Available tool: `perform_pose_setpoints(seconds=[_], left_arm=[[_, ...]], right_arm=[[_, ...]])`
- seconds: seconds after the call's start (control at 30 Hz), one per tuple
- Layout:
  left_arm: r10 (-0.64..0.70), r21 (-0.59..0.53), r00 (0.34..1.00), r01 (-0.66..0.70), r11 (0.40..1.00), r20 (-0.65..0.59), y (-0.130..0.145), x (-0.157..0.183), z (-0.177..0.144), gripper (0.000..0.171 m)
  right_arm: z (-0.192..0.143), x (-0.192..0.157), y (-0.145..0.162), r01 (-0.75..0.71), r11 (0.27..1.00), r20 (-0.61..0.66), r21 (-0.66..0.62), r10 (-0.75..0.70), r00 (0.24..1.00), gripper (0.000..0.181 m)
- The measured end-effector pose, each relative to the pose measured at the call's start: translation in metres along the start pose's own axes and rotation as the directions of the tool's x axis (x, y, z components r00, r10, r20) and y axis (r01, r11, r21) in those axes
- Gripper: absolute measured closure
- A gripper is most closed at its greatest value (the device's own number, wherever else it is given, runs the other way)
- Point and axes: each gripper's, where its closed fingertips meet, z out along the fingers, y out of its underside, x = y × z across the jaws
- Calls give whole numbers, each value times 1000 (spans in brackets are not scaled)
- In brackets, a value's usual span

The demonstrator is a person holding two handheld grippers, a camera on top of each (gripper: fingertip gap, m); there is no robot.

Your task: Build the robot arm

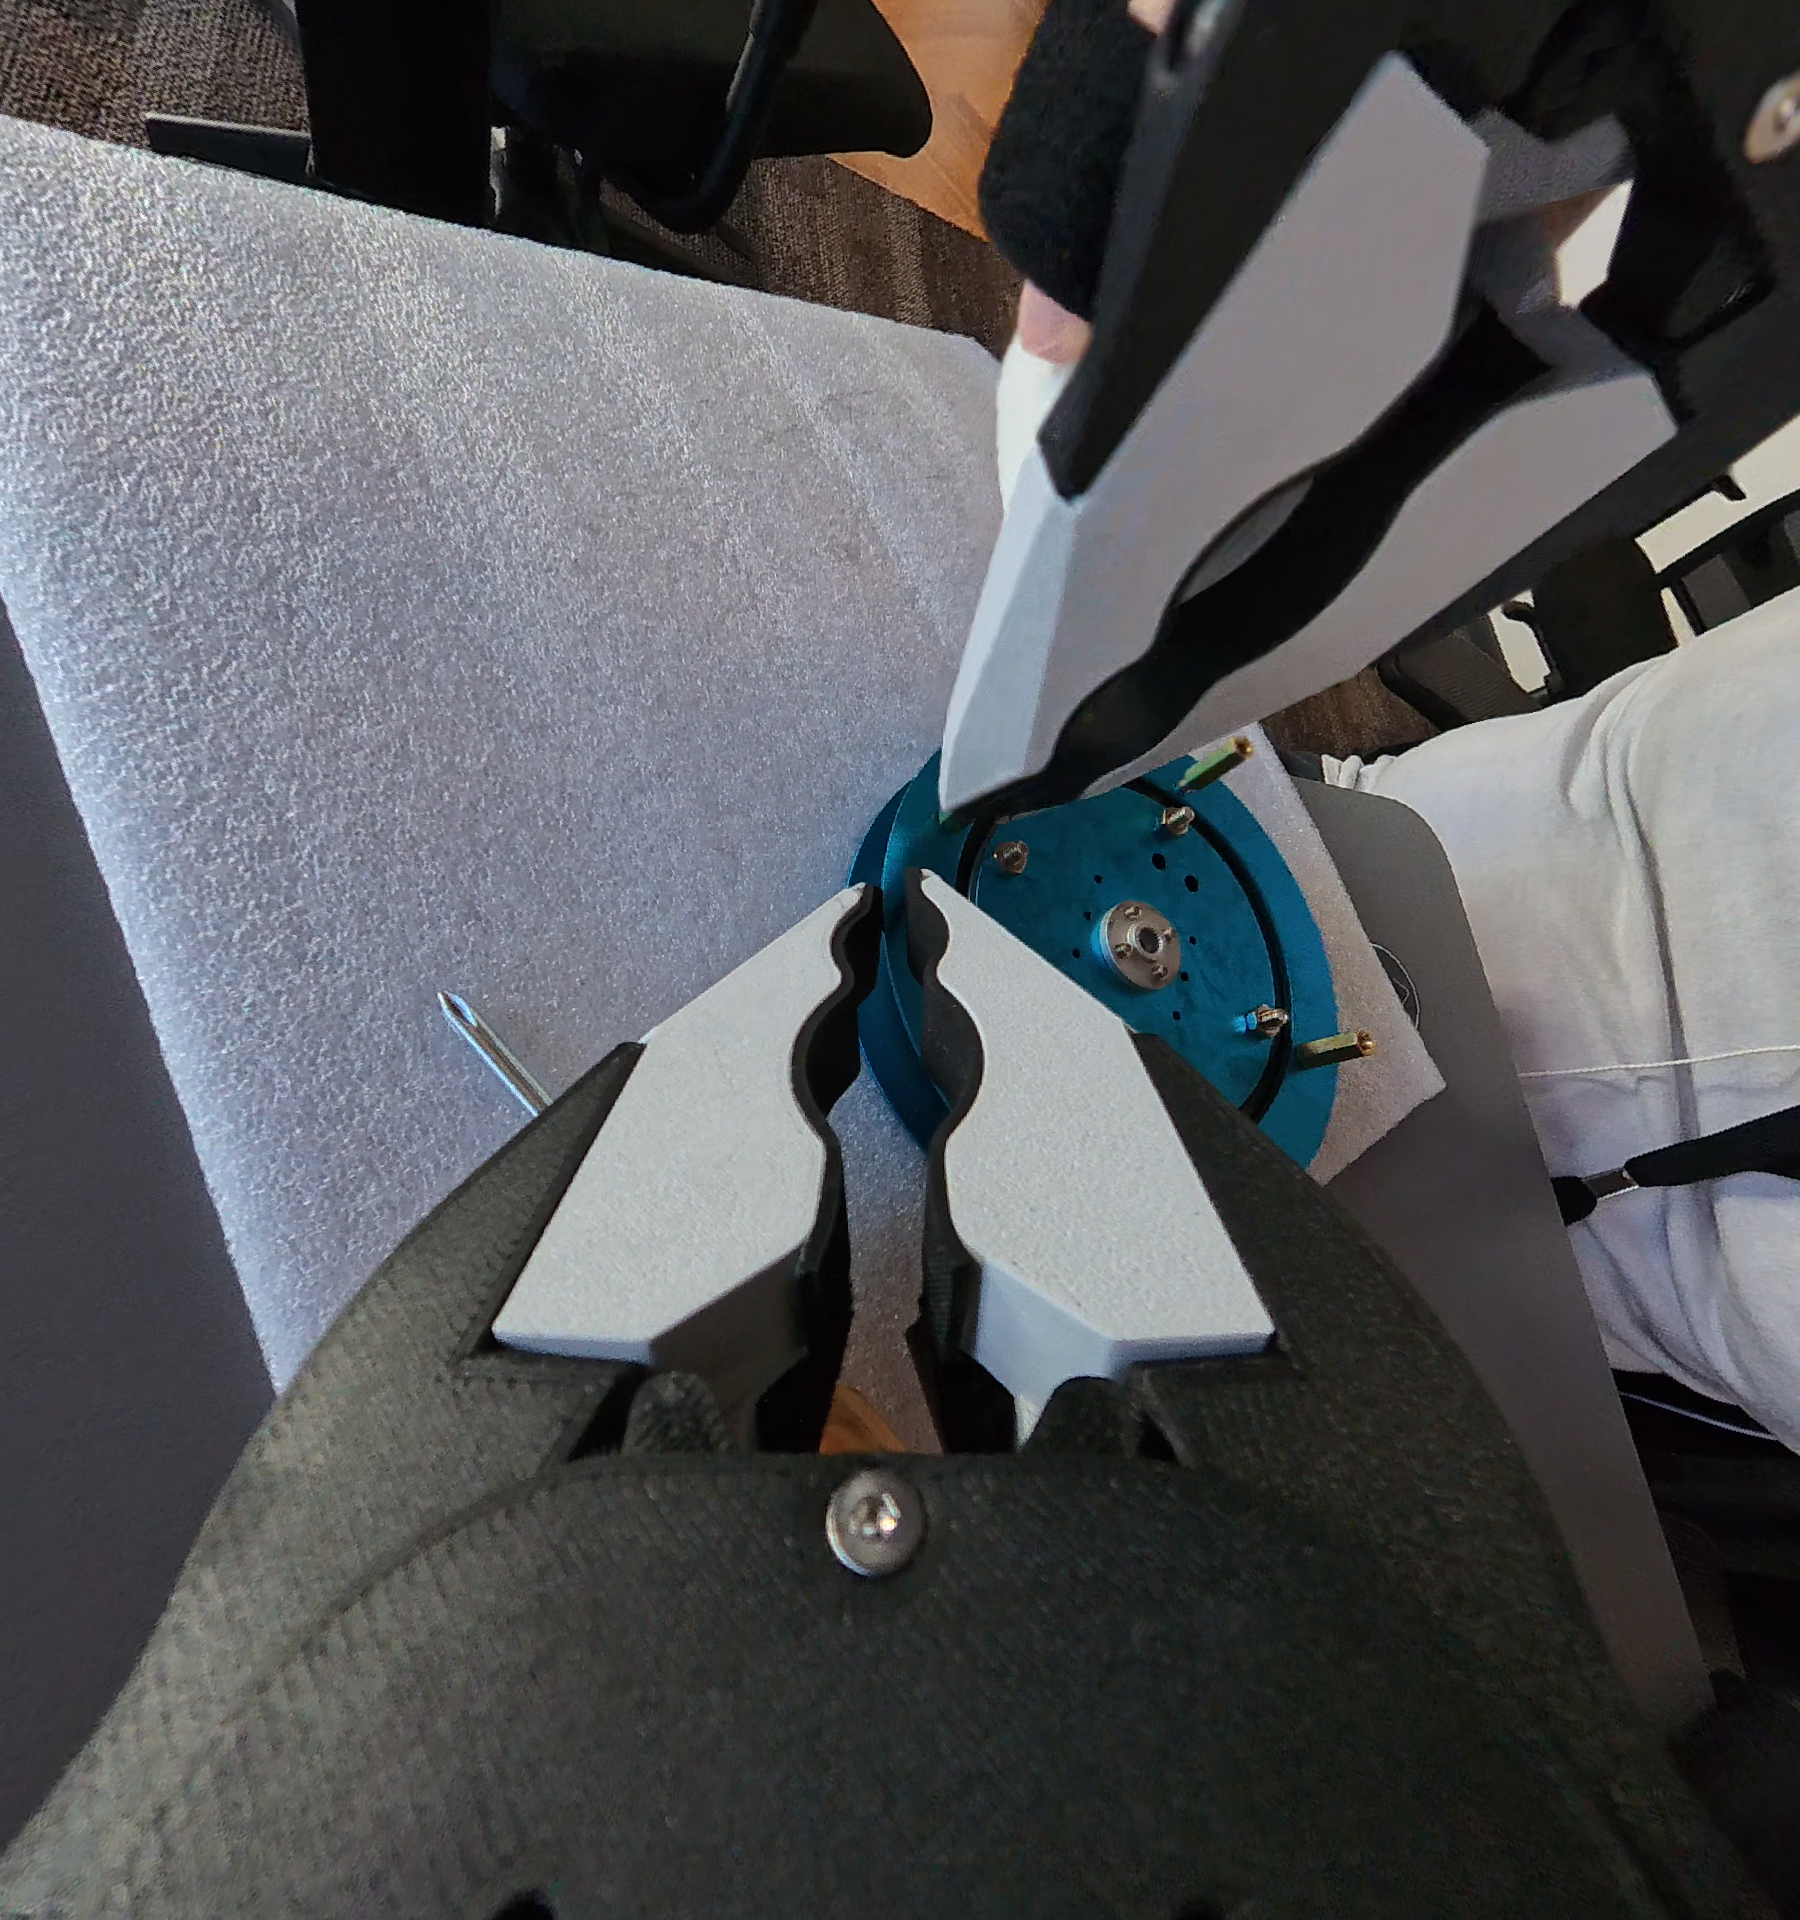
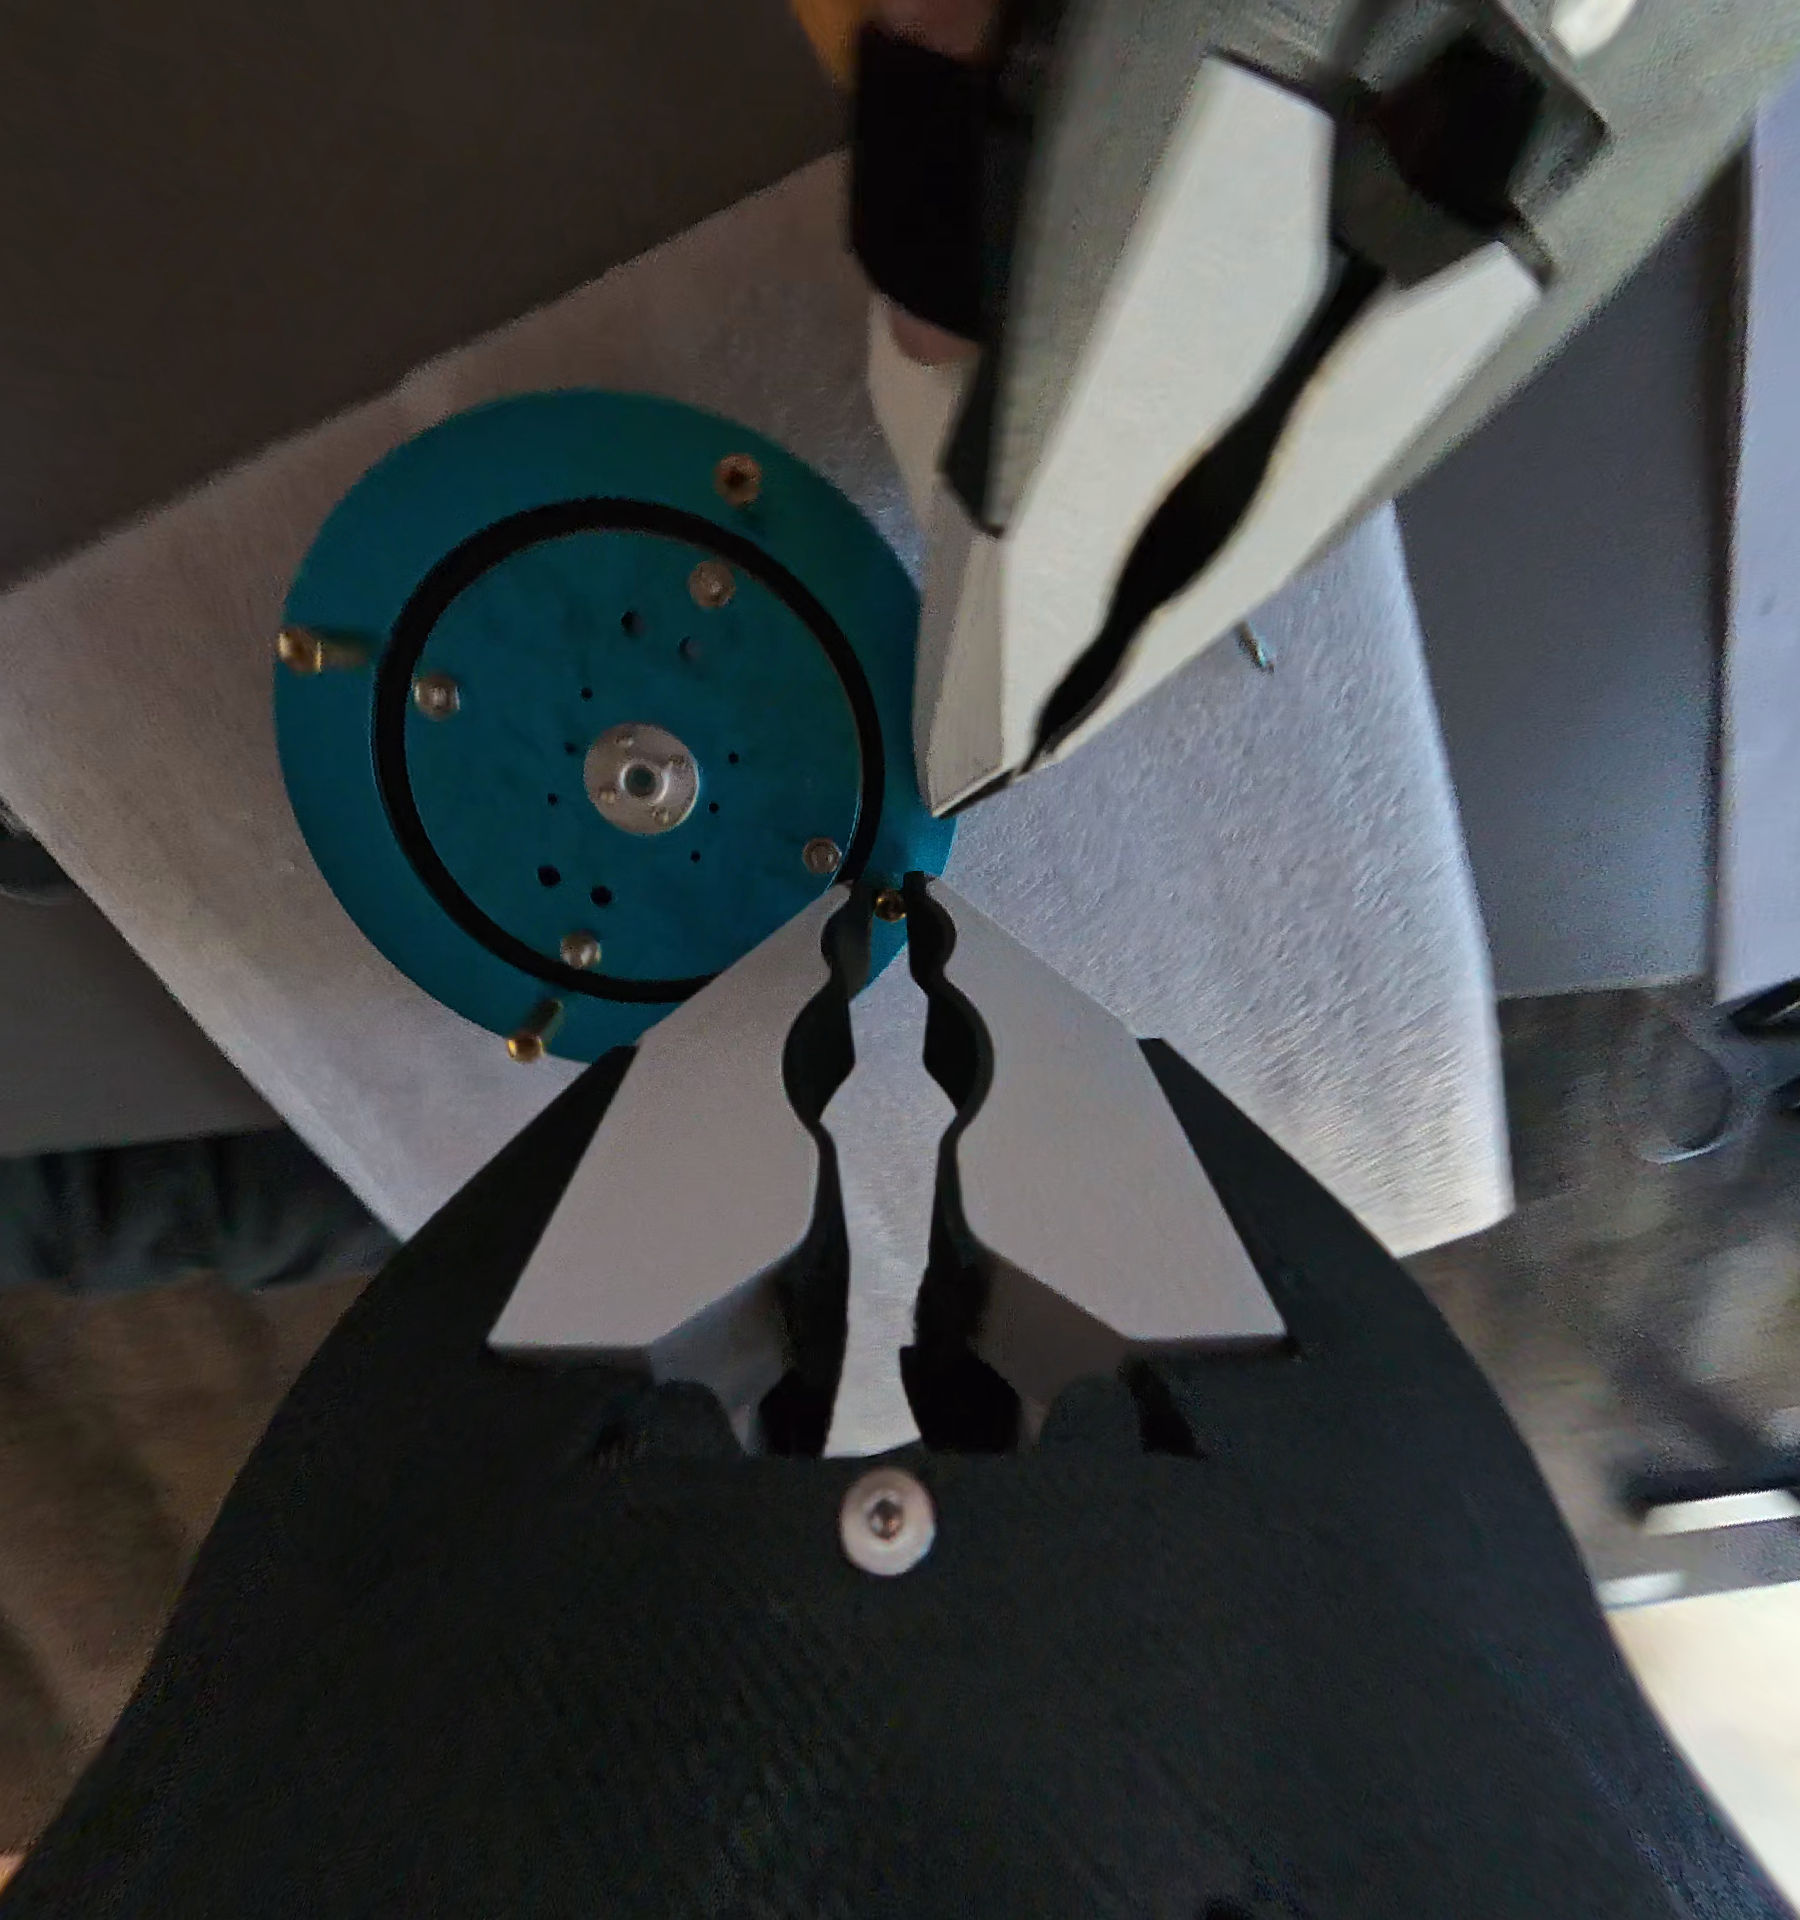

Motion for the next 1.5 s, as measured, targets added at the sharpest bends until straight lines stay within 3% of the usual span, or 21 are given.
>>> perform_pose_setpoints(seconds=[0.03, 0.1, 0.17, 0.27, 0.37, 0.5, 0.57, 0.63, 0.77, 0.87, 1.0, 1.13, 1.17, 1.23, 1.4, 1.5], left_arm=[[2, -1, 1000, -2, 1000, 3, 0, 0, 0, 169], [4, -2, 1000, -4, 1000, 6, 0, 0, 0, 169], [3, -2, 1000, -3, 1000, 3, 1, 1, 0, 169], [-2, 2, 1000, 2, 1000, -2, 1, 1, 0, 169], [-4, 7, 1000, 4, 1000, -1, 1, 1, 0, 169], [-1, 6, 1000, 1, 1000, 4, 2, 2, 0, 170], [-4, 7, 1000, 4, 1000, 2, 2, 2, 0, 170], [-7, 11, 1000, 7, 1000, 0, 2, 2, 0, 170], [-8, 16, 1000, 8, 1000, 3, 2, 2, 0, 171], [-5, 10, 1000, 4, 1000, 10, 3, 1, 0, 171], [-6, 12, 1000, 6, 1000, 9, 3, 1, 0, 171], [-5, 14, 1000, 5, 1000, 14, 3, 1, 0, 171], [-5, 16, 1000, 4, 1000, 12, 3, 2, 0, 171], [-1, 8, 1000, 1, 1000, 21, 4, 0, 0, 171], [-1, 10, 1000, 1, 1000, 22, 3, 0, 0, 171], [3, 5, 999, -3, 1000, 37, 4, -1, 0, 171]], right_arm=[[0, 0, 1, -111, 994, 23, -5, 111, 994, 176], [1, 1, 2, -390, 921, 49, -5, 390, 919, 176], [0, 1, 1, -542, 840, 50, 32, 541, 840, 175], [1, 1, -3, -428, 897, 36, 110, 427, 904, 164], [-4, 10, -6, -276, 913, -4, 301, 291, 957, 146], [-2, -7, -9, -217, 804, 89, 554, 202, 975, 117], [0, -12, -11, -249, 731, 133, 636, 214, 968, 114], [-4, -20, -18, -278, 656, 188, 702, 207, 960, 125], [-5, -24, -10, -328, 624, 205, 709, 263, 943, 125], [-11, -27, 0, -332, 613, 197, 717, 279, 940, 145], [-14, -8, -4, -352, 547, 187, 759, 335, 923, 130], [-5, -25, -11, -397, 576, 282, 715, 281, 917, 123], [-7, -26, -7, -385, 578, 261, 719, 289, 921, 124], [-11, -36, 1, -372, 595, 258, 713, 270, 928, 150], [-13, -13, -7, -380, 537, 233, 753, 323, 917, 130], [-6, -21, -13, -382, 582, 253, 718, 292, 922, 123]])
